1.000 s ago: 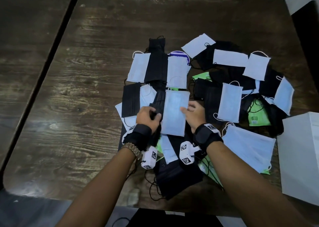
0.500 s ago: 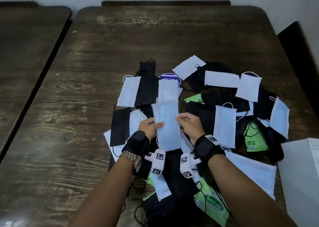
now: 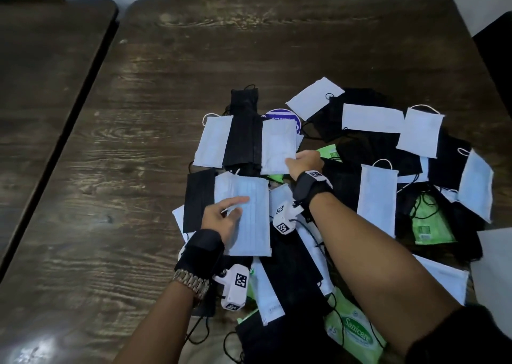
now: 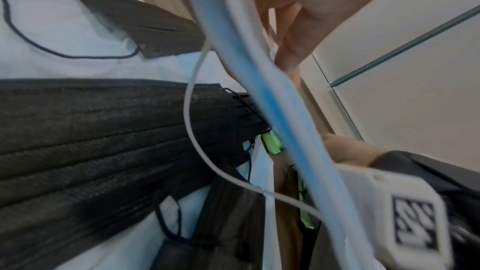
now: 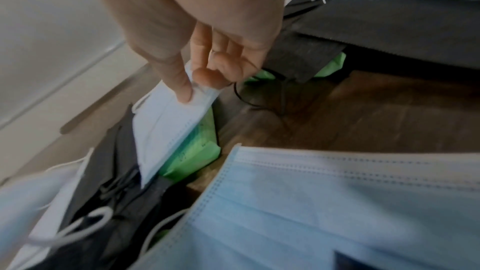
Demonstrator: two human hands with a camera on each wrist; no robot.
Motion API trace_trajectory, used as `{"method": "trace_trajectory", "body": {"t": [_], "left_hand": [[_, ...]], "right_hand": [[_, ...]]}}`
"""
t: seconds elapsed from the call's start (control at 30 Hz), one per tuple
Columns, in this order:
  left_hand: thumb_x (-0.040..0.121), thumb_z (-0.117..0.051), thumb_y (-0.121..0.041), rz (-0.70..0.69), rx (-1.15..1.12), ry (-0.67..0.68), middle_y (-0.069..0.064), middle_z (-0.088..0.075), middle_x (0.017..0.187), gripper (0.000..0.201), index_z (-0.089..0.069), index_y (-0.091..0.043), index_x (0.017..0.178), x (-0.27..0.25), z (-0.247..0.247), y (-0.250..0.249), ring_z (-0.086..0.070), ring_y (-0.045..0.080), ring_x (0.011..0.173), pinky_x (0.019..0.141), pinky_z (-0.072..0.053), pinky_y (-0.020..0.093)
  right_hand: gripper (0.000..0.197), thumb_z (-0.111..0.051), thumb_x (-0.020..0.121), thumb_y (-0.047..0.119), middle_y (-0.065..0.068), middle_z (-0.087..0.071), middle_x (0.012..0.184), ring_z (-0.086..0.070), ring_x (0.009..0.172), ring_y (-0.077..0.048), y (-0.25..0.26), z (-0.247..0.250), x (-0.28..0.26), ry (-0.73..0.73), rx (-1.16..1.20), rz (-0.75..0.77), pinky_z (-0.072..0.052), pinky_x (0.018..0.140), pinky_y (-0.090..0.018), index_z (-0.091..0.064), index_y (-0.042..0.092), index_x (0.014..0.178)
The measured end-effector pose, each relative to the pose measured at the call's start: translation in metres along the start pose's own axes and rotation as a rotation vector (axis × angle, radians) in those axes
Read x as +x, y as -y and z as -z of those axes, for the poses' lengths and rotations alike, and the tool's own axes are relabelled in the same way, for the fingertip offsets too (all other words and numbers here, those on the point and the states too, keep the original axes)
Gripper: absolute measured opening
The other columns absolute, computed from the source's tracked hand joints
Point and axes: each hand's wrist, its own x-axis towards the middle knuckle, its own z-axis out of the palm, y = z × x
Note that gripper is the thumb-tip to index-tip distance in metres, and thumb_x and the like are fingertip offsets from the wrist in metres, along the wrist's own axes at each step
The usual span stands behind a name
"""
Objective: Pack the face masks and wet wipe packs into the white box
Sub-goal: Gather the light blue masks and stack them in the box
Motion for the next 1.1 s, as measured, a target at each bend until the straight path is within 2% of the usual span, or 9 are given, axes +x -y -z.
{"method": "trace_trajectory", "body": {"t": [0.1,0.23,0.43,0.5,0.6,0.73,0.83,0.97,1.1], "left_hand": [[0.091,-0.059,-0.005,0.076,-0.036,-0.043,0.028,-0.064,0.114,0.024,-0.076,-0.022,0.093,0.010,-0.006,-0.007,-0.067,0.031,0.087,0.074,-0.049,0.024],[0.089,-0.065,-0.017,0.051,-0.043,-0.080,0.009,-0.070,0.108,0.009,-0.072,-0.021,0.094,0.024,-0.029,-0.028,-0.061,0.029,0.112,0.096,-0.048,0.033],[0.084,-0.068,-0.044,0.059,-0.114,-0.049,-0.003,-0.065,0.100,0.041,-0.066,-0.009,0.105,0.020,-0.066,-0.060,-0.058,0.014,0.098,0.085,-0.044,0.023],[0.084,-0.071,-0.038,0.062,-0.144,-0.091,0.001,-0.066,0.084,0.034,-0.066,-0.006,0.096,0.018,-0.074,-0.059,-0.060,0.017,0.079,0.068,-0.048,0.022],[0.089,-0.067,-0.020,0.052,-0.153,-0.125,0.009,-0.071,0.093,0.018,-0.066,-0.005,0.099,0.008,-0.080,-0.053,-0.064,0.017,0.076,0.065,-0.053,0.021],[0.087,-0.067,-0.018,0.071,-0.185,-0.066,0.009,-0.072,0.098,0.016,-0.068,-0.010,0.102,-0.006,-0.083,-0.047,-0.069,0.026,0.089,0.082,-0.058,0.043],[0.084,-0.072,-0.015,0.002,-0.197,0.016,0.008,-0.071,0.102,0.031,-0.059,-0.013,0.112,-0.017,-0.088,-0.051,-0.068,0.027,0.091,0.079,-0.058,0.042],[0.072,-0.074,-0.019,-0.004,-0.306,0.050,0.007,-0.066,0.108,0.066,-0.038,-0.025,0.127,-0.039,-0.111,-0.059,-0.067,0.025,0.097,0.080,-0.056,0.040],[0.087,-0.063,0.002,0.059,-0.465,0.006,0.009,-0.058,0.113,0.066,-0.032,-0.022,0.140,-0.061,-0.137,-0.069,-0.063,0.017,0.092,0.072,-0.056,0.024]], "right_hand": [[0.014,-0.075,0.072,0.019,-0.007,-0.070,0.078,-0.067,0.076,-0.033,-0.003,0.009,-0.022,-0.048,-0.006,0.124,-0.059,0.070,-0.038,-0.067,0.008,0.075],[0.011,-0.077,0.077,0.024,0.006,-0.066,0.075,-0.067,0.074,-0.021,-0.018,0.027,-0.064,-0.056,-0.067,0.286,-0.055,0.069,-0.033,-0.067,0.021,0.078],[0.011,-0.076,0.074,0.019,0.000,-0.066,0.079,-0.064,0.068,-0.030,-0.051,0.038,-0.118,-0.112,-0.350,0.733,-0.046,0.051,-0.032,-0.067,0.018,0.080],[0.013,-0.078,0.072,0.022,0.001,-0.065,0.077,-0.065,0.065,-0.028,-0.061,0.040,-0.130,-0.093,-0.414,0.802,-0.047,0.048,-0.031,-0.068,0.020,0.078],[0.016,-0.077,0.074,0.035,0.006,-0.063,0.074,-0.062,0.069,-0.019,-0.071,0.049,-0.136,-0.071,-0.394,0.891,-0.049,0.053,-0.029,-0.068,0.022,0.076],[0.043,-0.064,0.083,0.054,0.006,-0.064,0.103,-0.055,0.096,-0.015,-0.083,0.074,-0.130,-0.040,-0.111,0.716,-0.049,0.087,-0.032,-0.068,0.019,0.108],[0.076,-0.070,0.081,0.059,0.008,-0.054,0.130,-0.053,0.117,-0.009,-0.088,0.086,-0.125,0.178,0.076,0.381,-0.045,0.100,-0.029,-0.043,0.024,0.143],[0.052,-0.069,0.089,0.043,0.011,-0.064,0.118,-0.062,0.106,-0.002,-0.099,0.097,-0.135,0.238,0.269,0.321,-0.052,0.094,-0.031,-0.051,0.021,0.132],[0.030,-0.068,0.092,0.036,0.008,-0.069,0.105,-0.065,0.093,0.001,-0.108,0.108,-0.153,0.164,0.378,0.317,-0.048,0.082,-0.021,-0.060,0.017,0.115]]}}
